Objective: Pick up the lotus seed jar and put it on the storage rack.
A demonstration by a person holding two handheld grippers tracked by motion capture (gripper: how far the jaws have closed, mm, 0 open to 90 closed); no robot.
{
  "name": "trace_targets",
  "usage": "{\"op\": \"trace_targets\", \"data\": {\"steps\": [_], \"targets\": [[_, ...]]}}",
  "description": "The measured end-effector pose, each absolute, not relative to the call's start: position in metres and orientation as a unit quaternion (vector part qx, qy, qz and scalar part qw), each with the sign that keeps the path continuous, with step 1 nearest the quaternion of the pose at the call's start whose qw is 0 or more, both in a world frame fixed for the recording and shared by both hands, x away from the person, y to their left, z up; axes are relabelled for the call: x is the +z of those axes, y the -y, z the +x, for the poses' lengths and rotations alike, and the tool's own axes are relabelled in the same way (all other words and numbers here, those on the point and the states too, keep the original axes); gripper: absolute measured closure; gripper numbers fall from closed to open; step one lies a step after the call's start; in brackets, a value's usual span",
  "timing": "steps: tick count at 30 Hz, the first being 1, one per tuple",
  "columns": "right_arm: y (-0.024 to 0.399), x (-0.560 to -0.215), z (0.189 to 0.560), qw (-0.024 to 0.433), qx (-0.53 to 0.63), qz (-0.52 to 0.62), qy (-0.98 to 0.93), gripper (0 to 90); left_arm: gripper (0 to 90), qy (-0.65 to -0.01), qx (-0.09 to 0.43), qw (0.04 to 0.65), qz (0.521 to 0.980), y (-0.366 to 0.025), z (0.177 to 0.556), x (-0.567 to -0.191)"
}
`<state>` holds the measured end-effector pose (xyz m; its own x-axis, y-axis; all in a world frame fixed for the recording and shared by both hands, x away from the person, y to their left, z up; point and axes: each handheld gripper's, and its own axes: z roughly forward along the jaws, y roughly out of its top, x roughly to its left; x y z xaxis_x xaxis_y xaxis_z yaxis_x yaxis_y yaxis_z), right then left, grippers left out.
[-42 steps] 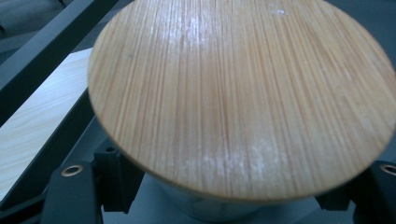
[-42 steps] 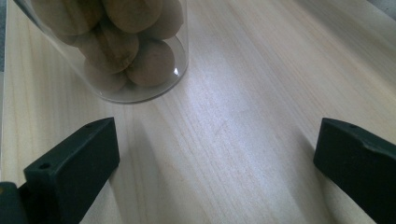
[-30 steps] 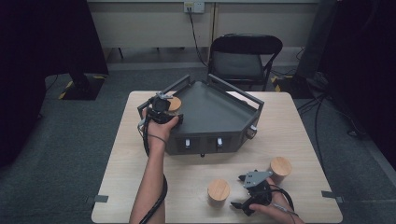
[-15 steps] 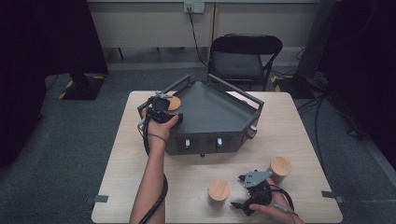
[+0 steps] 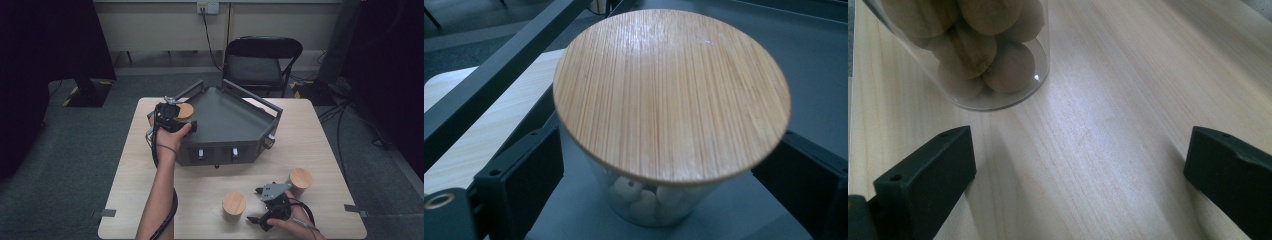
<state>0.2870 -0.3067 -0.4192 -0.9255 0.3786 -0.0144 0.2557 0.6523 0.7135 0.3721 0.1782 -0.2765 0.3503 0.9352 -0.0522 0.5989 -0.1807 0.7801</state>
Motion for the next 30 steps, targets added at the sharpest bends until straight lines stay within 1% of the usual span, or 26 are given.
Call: {"op": "trace_targets", "data": {"steps": [16, 30], "targets": [[0.307, -0.419, 0.287, 0.081, 0.378, 0.175, -0.905, 0.0, 5.0, -0.521, 0.222, 0.391, 0.726, -0.189, 0.349, -0.281], [0.307, -0.419, 0.287, 0.081, 0.378, 0.175, -0.905, 0.0, 5.0, -0.496, 0.227, 0.391, 0.742, -0.187, 0.324, -0.277]]}}
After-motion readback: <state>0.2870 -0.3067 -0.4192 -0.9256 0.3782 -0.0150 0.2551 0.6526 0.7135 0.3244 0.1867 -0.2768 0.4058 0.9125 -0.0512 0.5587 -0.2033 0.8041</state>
